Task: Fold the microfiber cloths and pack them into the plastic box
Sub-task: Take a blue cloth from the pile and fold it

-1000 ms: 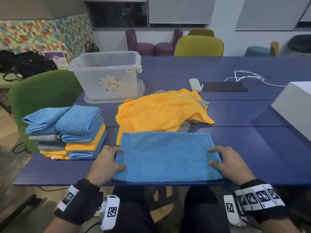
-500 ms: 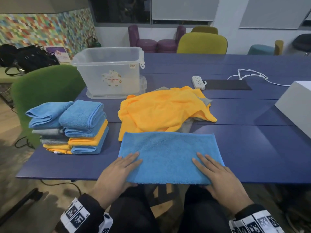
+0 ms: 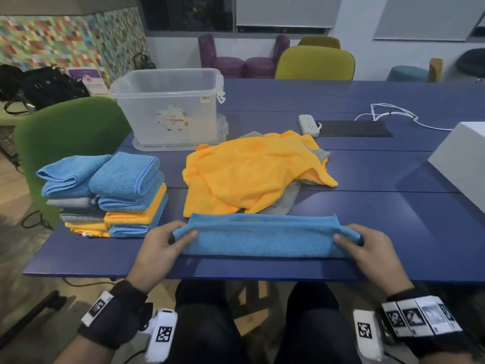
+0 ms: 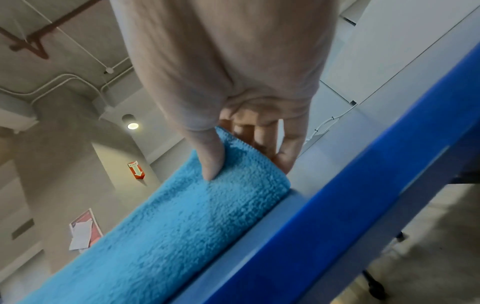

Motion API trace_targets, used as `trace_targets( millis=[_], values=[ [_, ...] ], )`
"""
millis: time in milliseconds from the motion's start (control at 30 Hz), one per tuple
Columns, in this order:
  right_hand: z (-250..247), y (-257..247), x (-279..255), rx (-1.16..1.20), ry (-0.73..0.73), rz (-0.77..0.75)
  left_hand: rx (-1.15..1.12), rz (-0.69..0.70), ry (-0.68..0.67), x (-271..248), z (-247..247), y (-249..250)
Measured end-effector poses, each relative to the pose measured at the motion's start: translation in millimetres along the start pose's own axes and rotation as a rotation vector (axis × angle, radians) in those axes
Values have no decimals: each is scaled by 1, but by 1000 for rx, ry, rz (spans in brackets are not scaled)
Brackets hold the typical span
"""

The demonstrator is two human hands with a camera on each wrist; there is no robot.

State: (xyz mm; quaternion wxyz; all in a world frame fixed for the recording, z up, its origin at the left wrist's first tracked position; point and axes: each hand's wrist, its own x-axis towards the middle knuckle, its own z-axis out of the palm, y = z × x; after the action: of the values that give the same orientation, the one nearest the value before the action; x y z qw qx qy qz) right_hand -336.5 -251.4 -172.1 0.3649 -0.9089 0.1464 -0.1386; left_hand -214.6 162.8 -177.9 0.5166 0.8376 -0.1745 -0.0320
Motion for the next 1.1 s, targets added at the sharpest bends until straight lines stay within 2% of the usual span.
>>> trace_targets(
  millis=[133, 267, 533, 800, 1100],
  values=[
    [12, 4, 15, -66, 18, 113, 132, -61, 120, 18, 10, -18],
    [22, -3, 21, -187, 55, 187, 305, -80, 166, 28, 21, -11],
    [33, -12, 27, -428, 80, 241, 560, -219, 231, 36, 33, -11],
    [33, -17, 36, -430, 36, 335, 766, -344, 203, 49, 41, -6],
    [33, -23, 32, -328, 73, 390, 778, -373, 238, 50, 43, 0]
  ],
)
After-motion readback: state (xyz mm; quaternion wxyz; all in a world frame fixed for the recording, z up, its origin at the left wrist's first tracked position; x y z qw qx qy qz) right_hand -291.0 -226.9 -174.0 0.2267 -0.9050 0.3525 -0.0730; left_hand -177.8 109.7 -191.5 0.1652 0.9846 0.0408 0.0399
